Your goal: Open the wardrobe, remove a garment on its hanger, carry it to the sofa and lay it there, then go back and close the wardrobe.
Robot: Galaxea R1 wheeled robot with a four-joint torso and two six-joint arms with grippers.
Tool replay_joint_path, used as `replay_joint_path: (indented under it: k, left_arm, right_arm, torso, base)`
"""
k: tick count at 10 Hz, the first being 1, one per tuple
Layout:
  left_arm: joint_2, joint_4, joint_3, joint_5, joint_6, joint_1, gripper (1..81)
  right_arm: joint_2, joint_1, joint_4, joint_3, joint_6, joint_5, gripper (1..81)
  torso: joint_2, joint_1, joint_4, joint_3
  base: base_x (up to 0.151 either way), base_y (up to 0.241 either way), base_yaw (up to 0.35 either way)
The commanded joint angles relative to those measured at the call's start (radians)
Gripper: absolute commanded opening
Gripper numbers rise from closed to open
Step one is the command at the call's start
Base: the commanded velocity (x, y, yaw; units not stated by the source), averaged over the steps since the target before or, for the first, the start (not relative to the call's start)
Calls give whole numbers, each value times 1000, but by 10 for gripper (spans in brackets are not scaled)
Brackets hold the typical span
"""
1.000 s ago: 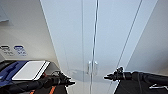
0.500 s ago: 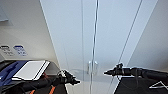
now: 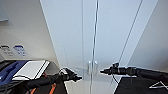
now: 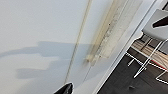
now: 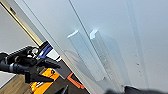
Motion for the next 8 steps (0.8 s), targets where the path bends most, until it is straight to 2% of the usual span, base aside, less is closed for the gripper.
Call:
replay_joint_path:
  k: [1,4,7,8]
  left_arm:
    - [42,-3,-27,12,-5,-174,811]
    - [82,2,-34,58,-5,-200,811]
    - [119,9,-59,61,-5,-200,811]
    - [120,11,-61,61,-5,-200,811]
  right_arm:
    - [37,157,23,-29,5,-6,811]
    - [82,166,24,-68,5,-8,811]
    - [105,180,12,-88,0,-2,811]
    - [114,177,12,-97,-4,21,811]
  torso:
    - [0,0,0,0]
    - [1,0,0,0]
    - [1,0,0,0]
    - [1,0,0,0]
  base:
    - [0,0,0]
    - [0,0,0]
    - [0,0,0]
    - [0,0,0]
